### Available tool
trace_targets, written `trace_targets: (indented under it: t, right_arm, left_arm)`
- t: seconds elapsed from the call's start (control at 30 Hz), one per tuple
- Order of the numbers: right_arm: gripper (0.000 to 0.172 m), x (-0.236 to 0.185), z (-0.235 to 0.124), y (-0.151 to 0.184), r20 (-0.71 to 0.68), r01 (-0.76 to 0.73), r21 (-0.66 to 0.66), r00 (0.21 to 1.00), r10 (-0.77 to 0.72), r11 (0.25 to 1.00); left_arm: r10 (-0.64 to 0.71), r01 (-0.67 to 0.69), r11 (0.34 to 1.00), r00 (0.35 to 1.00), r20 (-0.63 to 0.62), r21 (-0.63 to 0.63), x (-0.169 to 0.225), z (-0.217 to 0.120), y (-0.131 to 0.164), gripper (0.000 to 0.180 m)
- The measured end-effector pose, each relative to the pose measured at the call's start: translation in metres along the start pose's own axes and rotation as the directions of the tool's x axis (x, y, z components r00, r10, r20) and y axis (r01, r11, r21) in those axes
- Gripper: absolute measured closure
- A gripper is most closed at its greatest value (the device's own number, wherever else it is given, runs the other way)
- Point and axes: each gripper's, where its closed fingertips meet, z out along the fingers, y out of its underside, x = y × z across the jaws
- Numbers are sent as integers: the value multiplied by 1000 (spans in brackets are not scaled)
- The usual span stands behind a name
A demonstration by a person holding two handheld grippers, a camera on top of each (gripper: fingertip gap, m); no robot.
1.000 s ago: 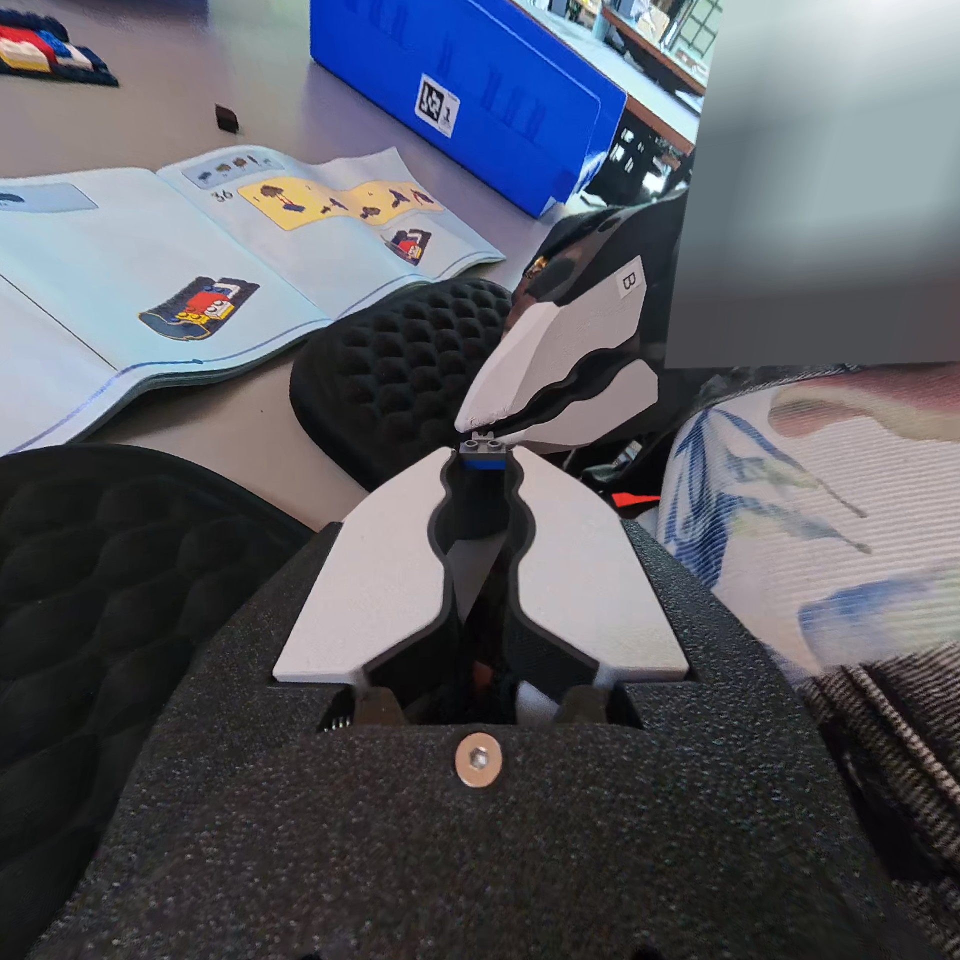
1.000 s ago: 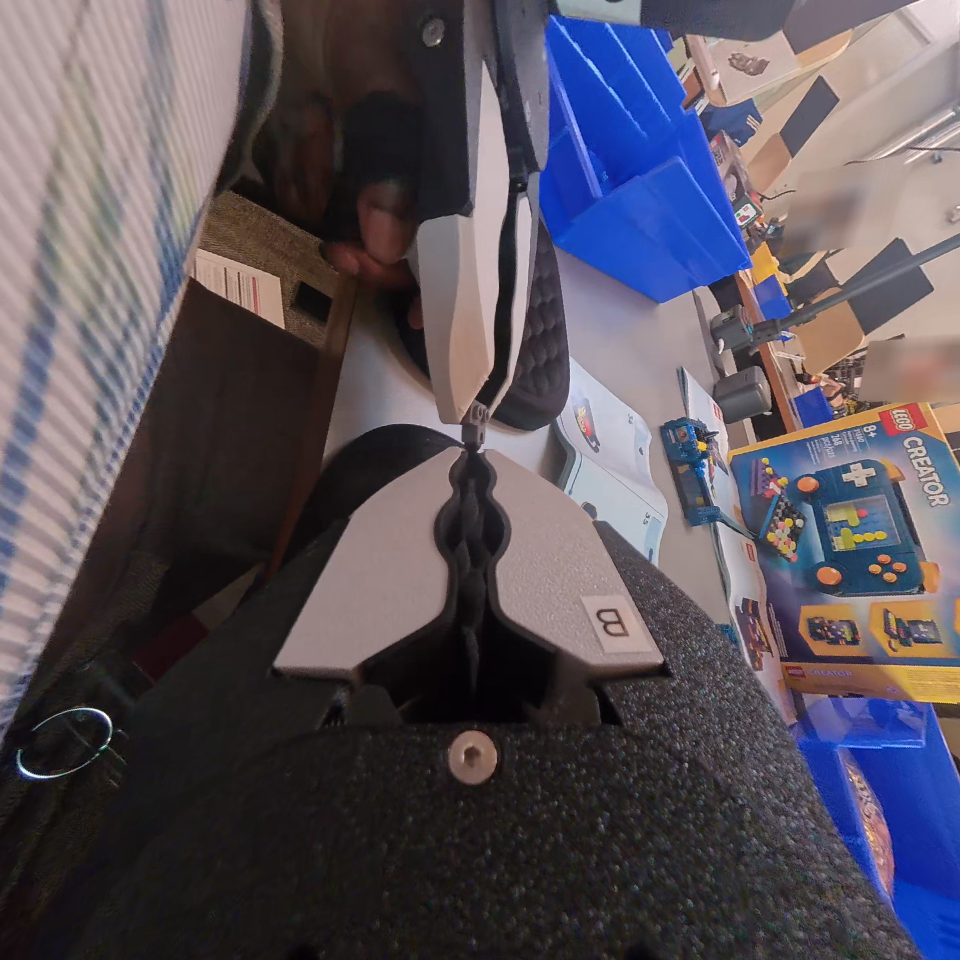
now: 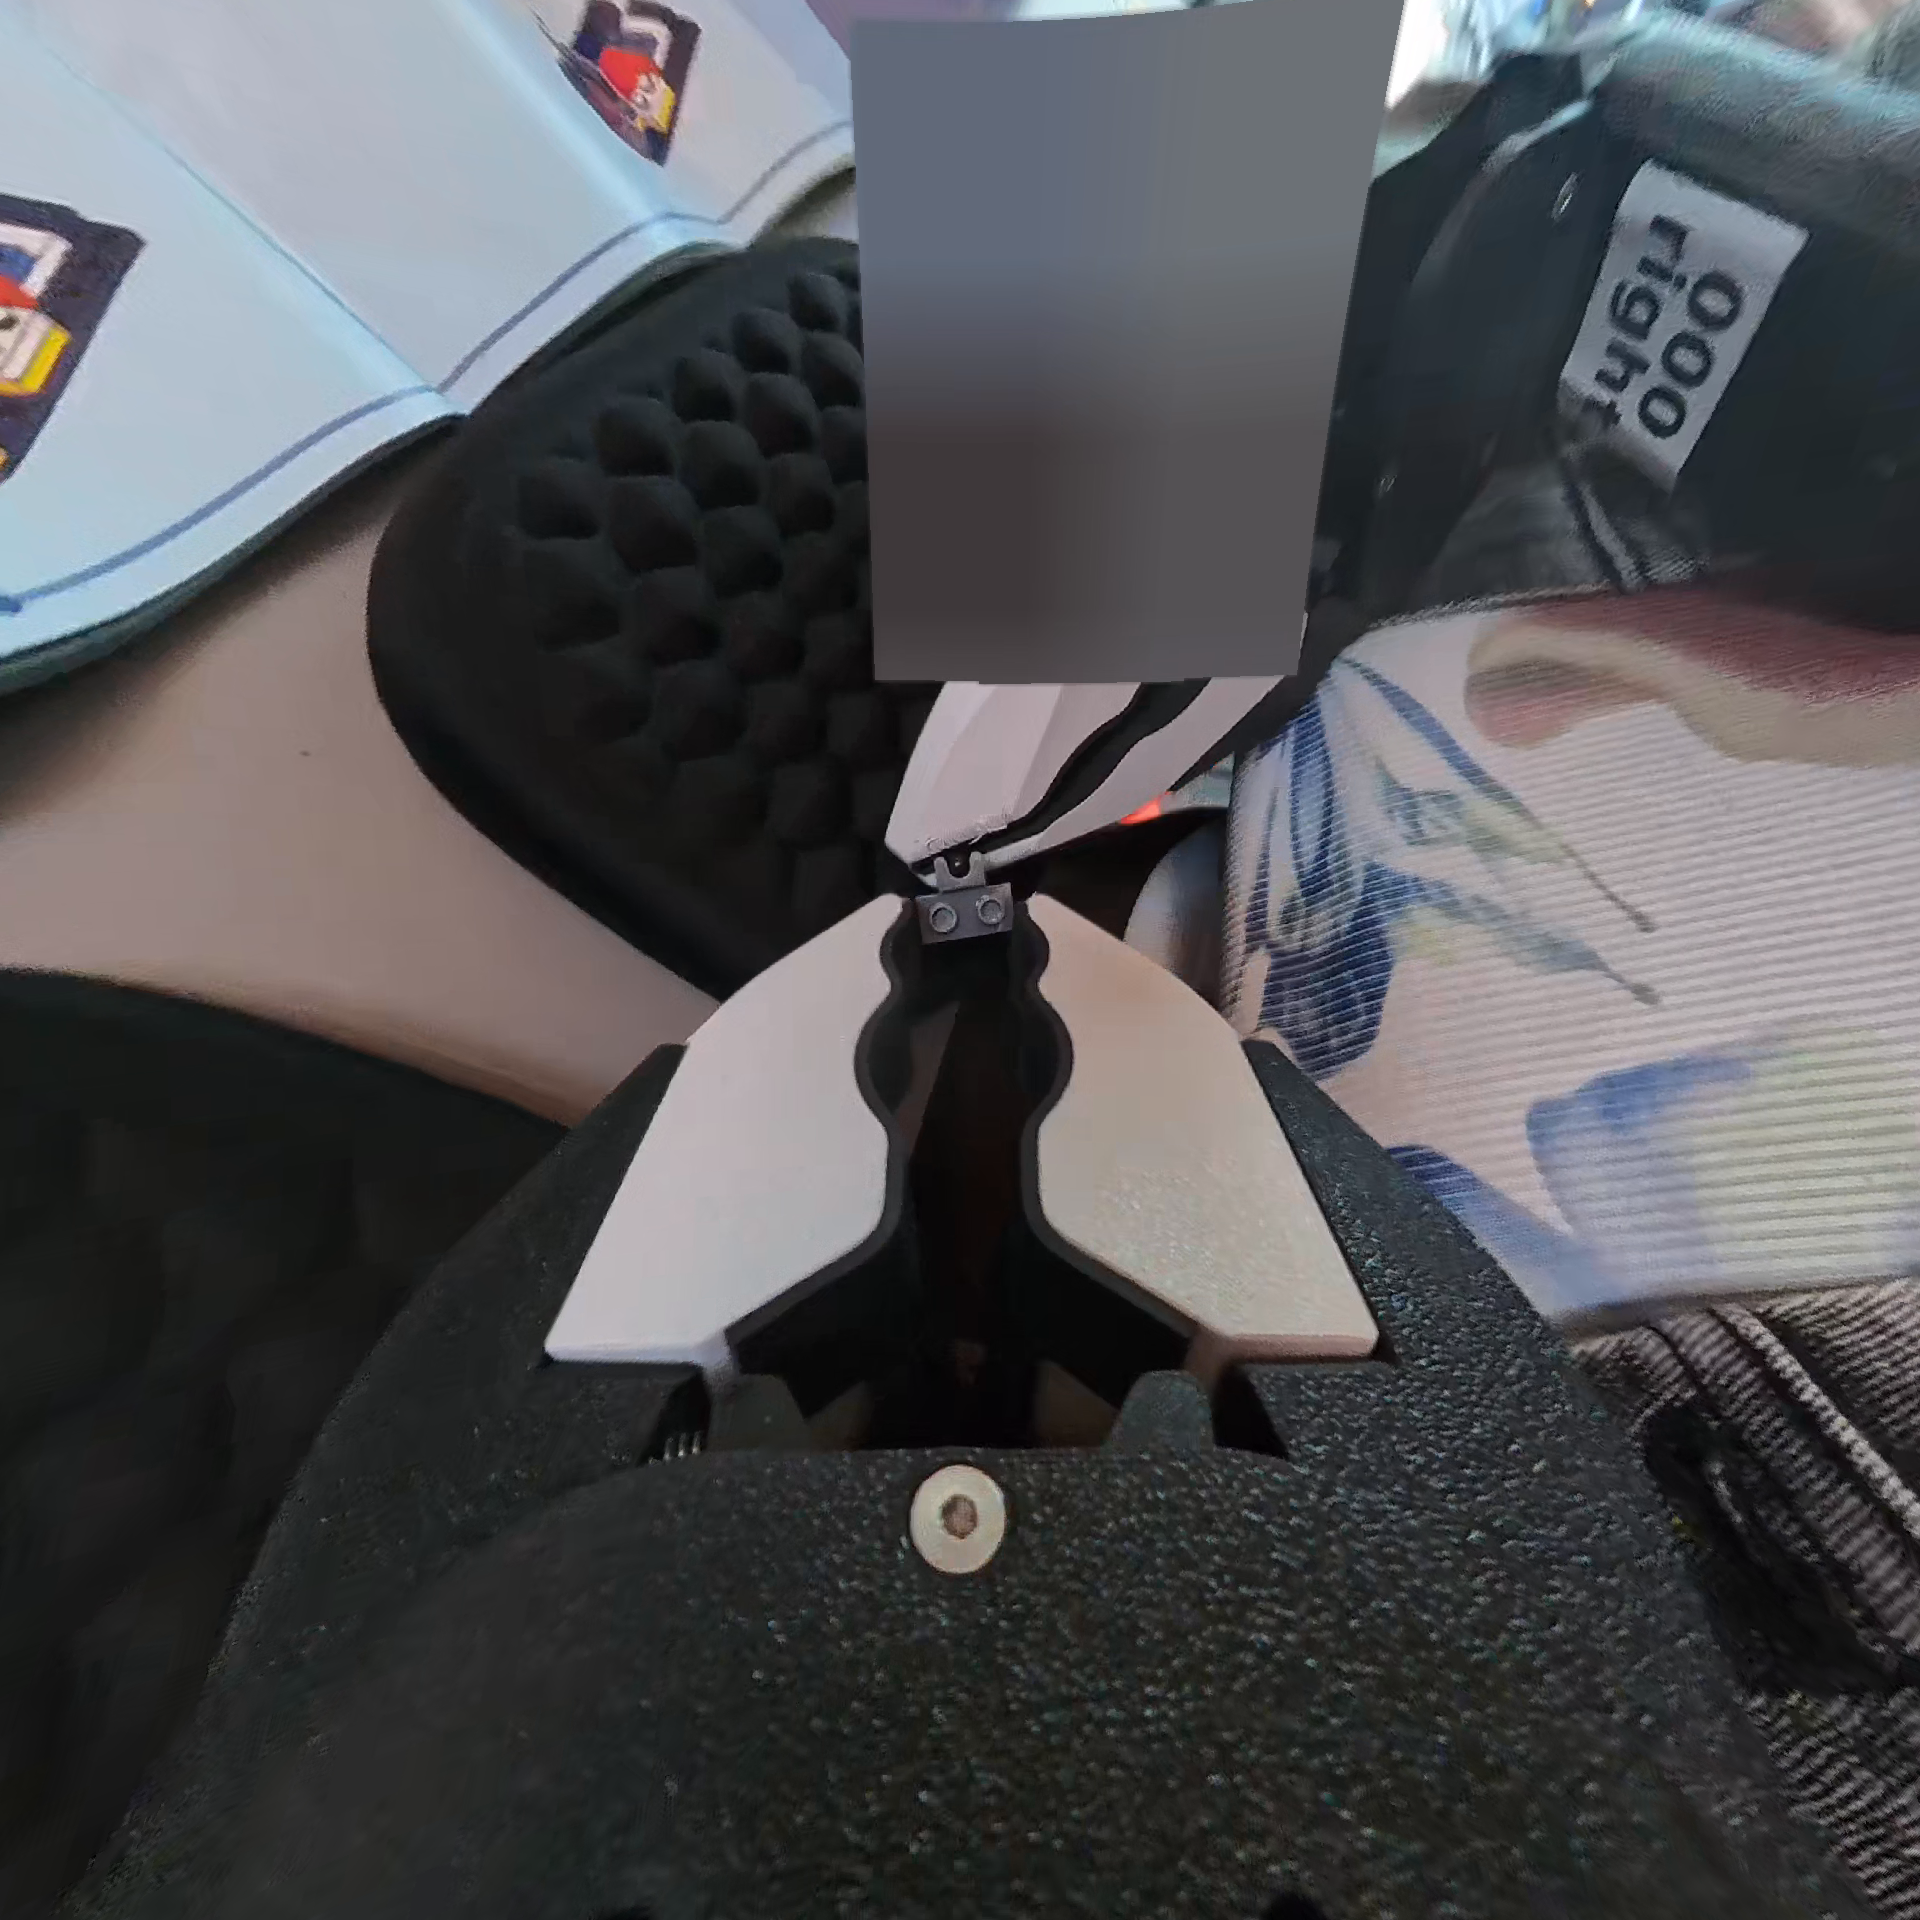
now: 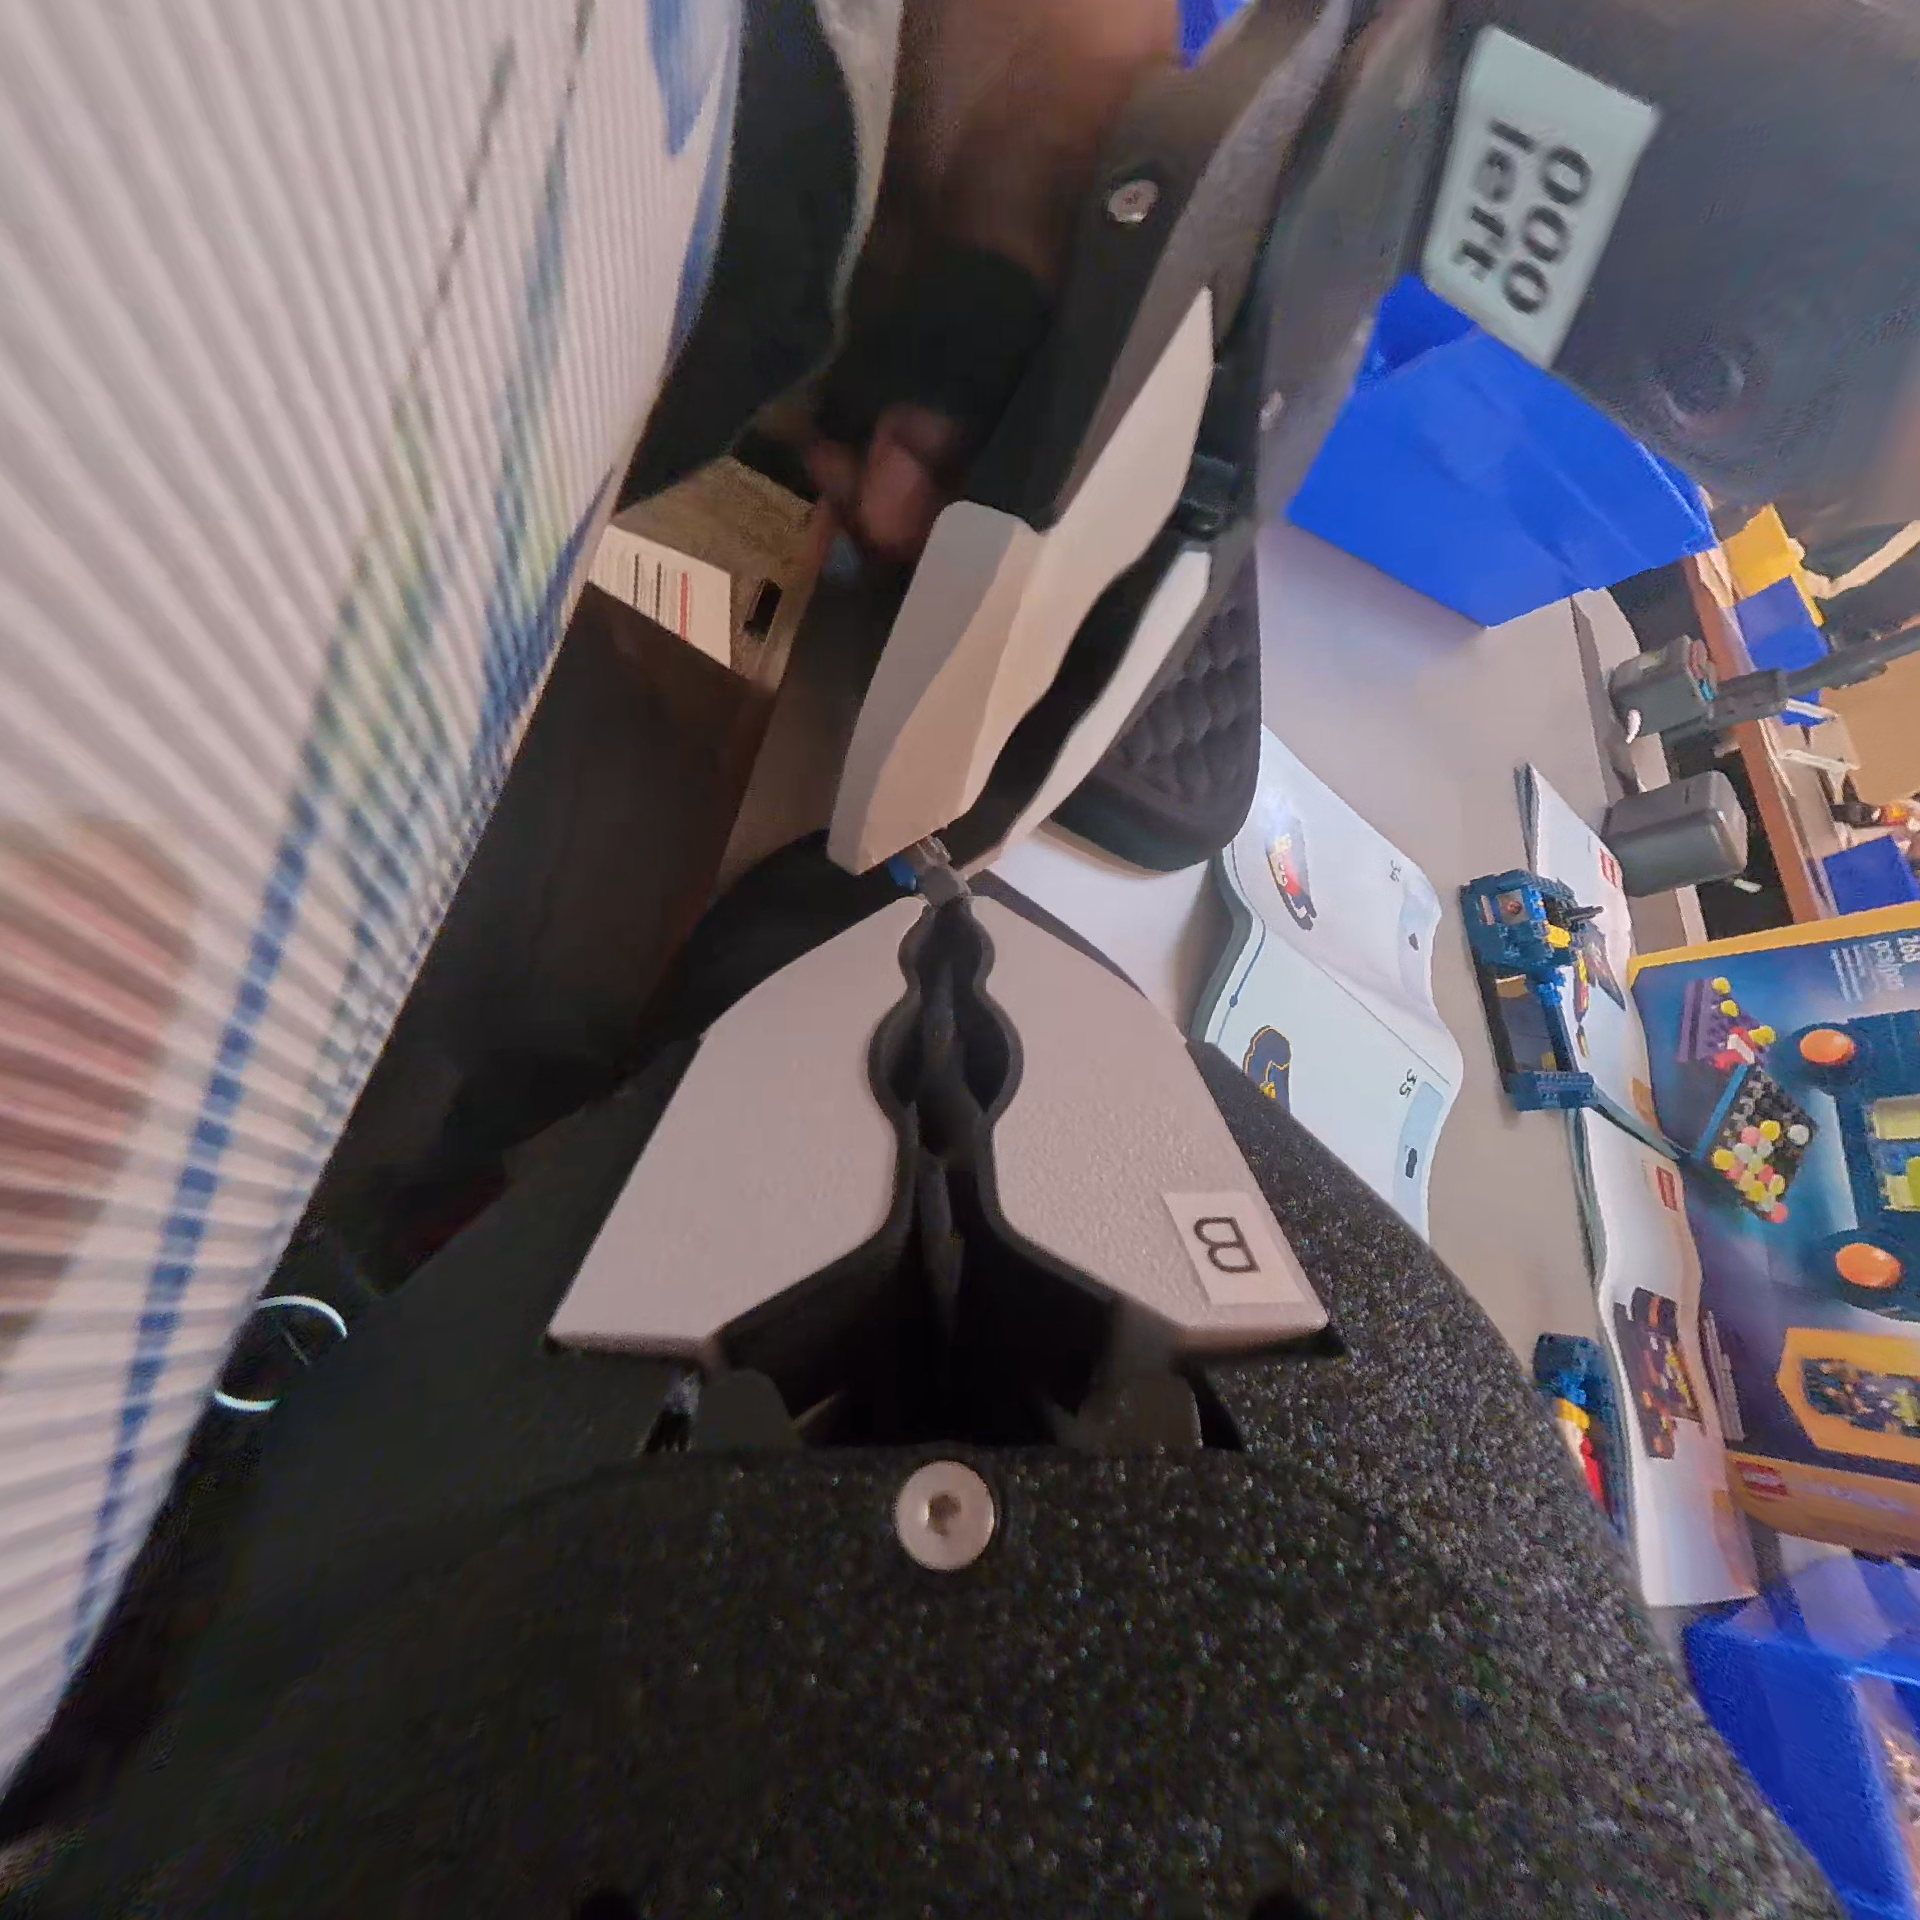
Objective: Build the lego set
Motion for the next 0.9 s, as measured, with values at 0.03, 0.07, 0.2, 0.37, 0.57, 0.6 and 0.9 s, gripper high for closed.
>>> trace_targets:
  t: [0.03,0.07,0.2,0.37,0.57,0.6,0.9]
  right_arm:
    - [169,0,-1,2,3,11,-7,1000,-11,1000]
    - [169,-1,-3,3,6,18,-17,1000,-18,1000]
    - [170,-2,-9,10,15,22,-64,1000,-21,998]
    - [169,1,-10,10,9,-66,-41,998,66,997]
    - [156,8,-18,10,86,-270,30,960,266,962]
    - [156,7,-20,9,101,-267,42,960,262,963]
    - [169,3,-17,4,41,-59,59,998,56,997]
  left_arm:
    - [19,-19,999,1000,0,-34,0,2,0,164]
    - [31,-31,997,999,-9,-64,0,3,-1,165]
    - [53,-57,991,998,-40,-120,0,10,-4,165]
    - [90,-89,986,996,-2,-140,-1,8,-7,164]
    - [133,-128,984,990,36,-127,2,3,-8,164]
    - [129,-124,985,991,37,-123,2,2,-8,164]
    - [109,-110,993,994,-18,-45,12,4,-13,164]
